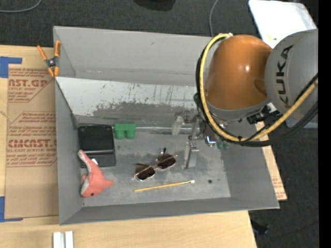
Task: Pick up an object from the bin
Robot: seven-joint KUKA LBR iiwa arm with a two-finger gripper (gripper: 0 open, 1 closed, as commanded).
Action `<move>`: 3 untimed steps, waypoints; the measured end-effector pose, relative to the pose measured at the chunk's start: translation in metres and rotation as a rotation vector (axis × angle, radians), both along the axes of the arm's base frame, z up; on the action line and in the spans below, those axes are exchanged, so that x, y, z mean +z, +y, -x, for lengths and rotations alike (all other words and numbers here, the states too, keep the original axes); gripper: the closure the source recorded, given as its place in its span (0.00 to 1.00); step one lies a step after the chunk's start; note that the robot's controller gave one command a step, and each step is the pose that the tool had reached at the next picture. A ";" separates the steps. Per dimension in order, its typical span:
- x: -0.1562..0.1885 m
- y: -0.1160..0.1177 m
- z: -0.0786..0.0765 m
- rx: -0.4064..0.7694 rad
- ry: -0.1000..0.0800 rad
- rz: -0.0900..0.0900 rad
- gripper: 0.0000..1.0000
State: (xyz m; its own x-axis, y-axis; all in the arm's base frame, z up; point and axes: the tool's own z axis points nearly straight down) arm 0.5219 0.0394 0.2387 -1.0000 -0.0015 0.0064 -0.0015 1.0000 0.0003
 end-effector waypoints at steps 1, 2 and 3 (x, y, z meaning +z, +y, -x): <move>0.005 0.000 -0.001 -0.001 -0.008 -0.001 0.00; -0.058 0.011 0.001 0.082 -0.012 0.000 0.00; -0.139 0.028 -0.007 0.273 -0.023 0.000 0.00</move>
Offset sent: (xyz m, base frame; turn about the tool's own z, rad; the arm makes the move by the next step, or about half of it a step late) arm -0.0055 0.0242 -0.1274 -0.1718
